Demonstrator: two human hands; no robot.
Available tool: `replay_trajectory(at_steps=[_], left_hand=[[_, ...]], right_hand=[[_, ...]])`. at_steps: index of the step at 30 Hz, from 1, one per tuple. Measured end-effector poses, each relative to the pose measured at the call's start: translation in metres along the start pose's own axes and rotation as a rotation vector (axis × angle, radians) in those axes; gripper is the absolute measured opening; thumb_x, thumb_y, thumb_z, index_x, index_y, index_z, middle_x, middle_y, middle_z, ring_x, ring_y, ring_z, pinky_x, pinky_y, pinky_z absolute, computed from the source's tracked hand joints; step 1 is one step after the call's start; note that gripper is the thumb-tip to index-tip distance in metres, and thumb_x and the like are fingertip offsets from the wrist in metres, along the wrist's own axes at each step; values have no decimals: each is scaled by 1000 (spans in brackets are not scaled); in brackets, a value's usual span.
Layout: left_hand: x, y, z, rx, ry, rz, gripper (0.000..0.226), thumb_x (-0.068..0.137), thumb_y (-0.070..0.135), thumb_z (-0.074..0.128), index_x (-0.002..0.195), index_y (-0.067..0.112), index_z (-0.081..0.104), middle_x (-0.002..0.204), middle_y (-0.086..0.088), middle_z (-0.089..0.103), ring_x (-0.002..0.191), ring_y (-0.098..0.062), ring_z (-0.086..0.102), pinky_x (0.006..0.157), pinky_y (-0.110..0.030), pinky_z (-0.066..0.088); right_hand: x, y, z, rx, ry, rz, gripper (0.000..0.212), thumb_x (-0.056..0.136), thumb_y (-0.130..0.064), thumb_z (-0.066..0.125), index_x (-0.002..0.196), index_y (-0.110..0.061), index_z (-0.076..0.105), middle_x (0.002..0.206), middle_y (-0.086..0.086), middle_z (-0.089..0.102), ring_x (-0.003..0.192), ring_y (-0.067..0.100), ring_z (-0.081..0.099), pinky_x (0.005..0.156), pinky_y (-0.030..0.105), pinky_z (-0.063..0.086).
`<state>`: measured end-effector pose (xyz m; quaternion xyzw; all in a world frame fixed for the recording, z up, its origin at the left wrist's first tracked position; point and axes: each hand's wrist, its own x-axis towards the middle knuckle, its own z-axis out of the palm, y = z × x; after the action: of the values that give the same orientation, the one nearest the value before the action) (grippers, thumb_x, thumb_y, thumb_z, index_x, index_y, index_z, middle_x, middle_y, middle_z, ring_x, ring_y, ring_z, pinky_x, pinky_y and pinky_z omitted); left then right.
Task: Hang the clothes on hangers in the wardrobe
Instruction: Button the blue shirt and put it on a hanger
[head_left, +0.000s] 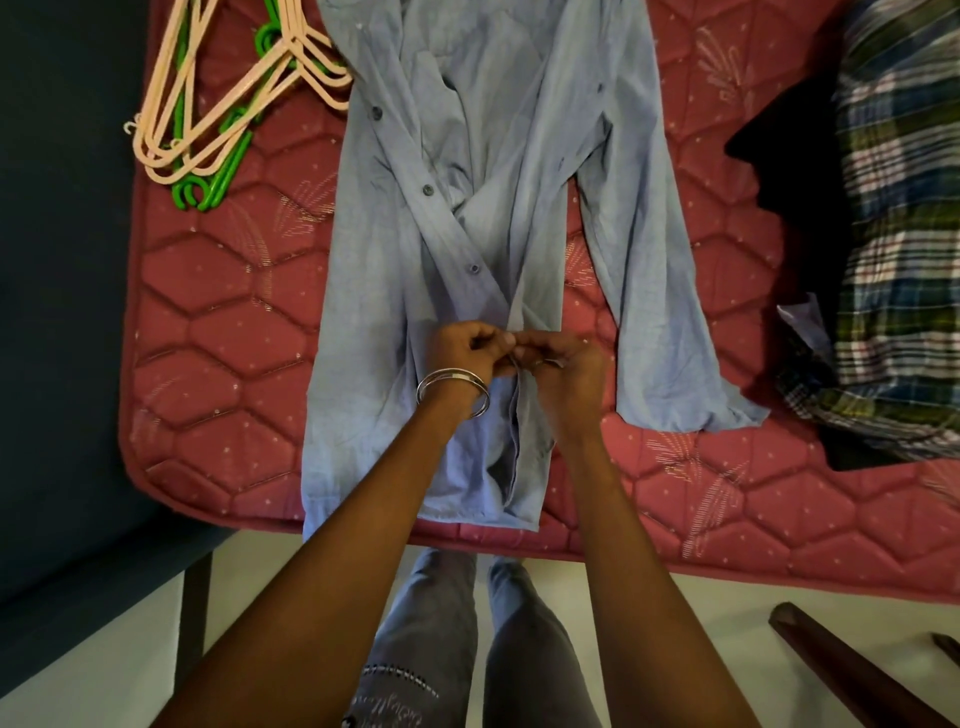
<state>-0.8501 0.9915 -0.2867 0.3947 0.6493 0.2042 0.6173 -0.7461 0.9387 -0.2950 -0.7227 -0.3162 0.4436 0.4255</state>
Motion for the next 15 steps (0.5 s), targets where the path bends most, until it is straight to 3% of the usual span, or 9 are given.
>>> replay_trajectory(at_steps=[4,7,9,13,15], left_hand=[[2,-2,3,64,52,-39,14,89,1,60,92,-11,66,66,-7,62,51,-6,61,54,-17,55],[4,-2,5,228,100,36,14,89,4,61,90,-8,67,77,-17,67,66,-20,61,63,-27,54],[4,-4,5,265,129,81,14,88,6,62,89,-7,67,81,-19,68,69,-20,60,62,-26,51],[-1,-4,6,276,164,113,13,87,6,63,91,-6,66,77,-8,63,60,-11,56,57,-11,45],[0,-5,7,278,162,119,14,87,6,63,92,-6,66,77,-9,63,59,-11,56,58,-15,48]], right_hand=[[-1,1,5,-36,38,12,24,76,9,70,94,-8,71,83,3,69,75,14,67,73,34,57],[-1,4,10,-71,68,-1,27,74,5,72,95,-12,69,81,-2,68,72,14,66,70,37,58],[-2,5,11,-65,85,19,28,75,5,72,92,-17,68,78,-5,68,70,14,66,70,38,58],[-1,6,10,-1,50,106,17,79,5,70,95,-2,72,84,16,72,75,24,69,77,38,58],[-1,9,9,96,49,178,14,82,1,69,95,1,72,86,19,72,78,31,69,78,44,58]])
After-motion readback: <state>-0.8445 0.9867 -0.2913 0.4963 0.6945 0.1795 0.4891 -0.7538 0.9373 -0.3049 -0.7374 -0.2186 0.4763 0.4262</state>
